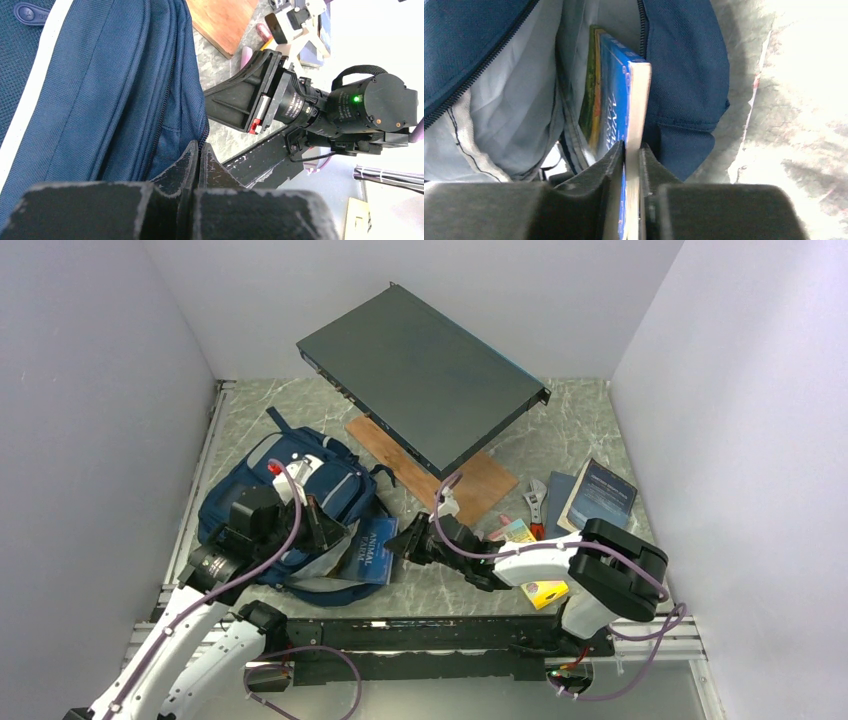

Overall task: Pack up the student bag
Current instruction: Place the book in the student bag.

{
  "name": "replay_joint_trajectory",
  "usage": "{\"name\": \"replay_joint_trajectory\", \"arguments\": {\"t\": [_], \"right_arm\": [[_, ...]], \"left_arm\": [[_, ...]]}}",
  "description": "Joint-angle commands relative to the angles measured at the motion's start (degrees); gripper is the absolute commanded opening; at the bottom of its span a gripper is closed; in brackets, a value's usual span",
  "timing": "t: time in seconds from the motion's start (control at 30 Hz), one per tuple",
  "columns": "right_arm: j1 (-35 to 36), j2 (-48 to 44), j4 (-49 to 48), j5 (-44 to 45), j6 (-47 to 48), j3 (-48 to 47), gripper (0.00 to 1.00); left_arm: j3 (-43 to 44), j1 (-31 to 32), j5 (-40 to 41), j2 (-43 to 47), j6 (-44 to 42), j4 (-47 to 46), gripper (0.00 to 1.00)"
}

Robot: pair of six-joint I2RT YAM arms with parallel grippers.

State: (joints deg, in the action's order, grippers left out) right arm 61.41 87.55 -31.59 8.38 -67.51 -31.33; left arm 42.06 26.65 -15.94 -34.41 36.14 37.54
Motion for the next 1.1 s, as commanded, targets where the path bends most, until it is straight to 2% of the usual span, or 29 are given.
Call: {"name": "replay_joint_trajectory", "arguments": {"t": [0.0,0.03,0.07,0.17,0.3,0.37,0.43,0.63,0.7,0.8,0.93,1.07], "right_arm": [[-0.2,-2.2,-2.0,-0.7,-6.8,-0.5,0.12],[-0.2,-3.5,-0.9,-0.1,-9.0,0.1,0.03],[-0.3,-5.0,0.8,0.8,-11.4,0.5,0.00],[-0.1,-10.6,7.6,3.2,-22.6,1.7,0.00],[0.6,-17.5,4.6,4.3,-29.0,4.4,0.00],[0.9,-19.8,4.9,5.3,-31.7,4.9,0.00],[0.9,-20.7,1.0,5.1,-32.4,5.5,0.00],[1.6,-14.1,-18.9,1.9,-33.8,6.9,0.00],[3.1,-11.8,-23.0,5.0,-33.2,6.5,0.00],[4.9,-8.6,-23.1,11.2,-31.0,4.7,0.00],[5.6,-2.4,-33.0,19.0,-23.4,3.4,0.00],[5.6,3.6,-41.2,20.6,-19.7,1.0,0.00]], "left_arm": [[0.8,0.2,-4.4,1.3,3.0,-7.9,0.00],[0.9,0.1,-4.6,1.2,3.1,-8.3,0.00],[1.0,0.2,-5.1,1.0,3.0,-8.7,0.00],[5.5,0.2,-6.2,-0.9,0.6,-6.7,0.00],[14.9,0.2,-1.6,-3.5,-6.0,2.5,0.00],[16.7,0.2,0.0,-3.8,-7.6,3.8,0.00],[17.2,0.2,0.4,-4.0,-8.1,3.7,0.00],[17.5,0.2,-0.8,-4.8,-8.3,2.6,0.00],[17.5,0.2,-1.1,-5.1,-8.3,2.6,0.00],[16.8,0.2,-3.1,-4.9,-7.1,1.3,0.00],[15.3,0.2,-10.1,-4.5,-3.9,-3.7,0.00],[16.6,0.2,-13.9,-4.9,-3.4,-3.0,0.00]]}}
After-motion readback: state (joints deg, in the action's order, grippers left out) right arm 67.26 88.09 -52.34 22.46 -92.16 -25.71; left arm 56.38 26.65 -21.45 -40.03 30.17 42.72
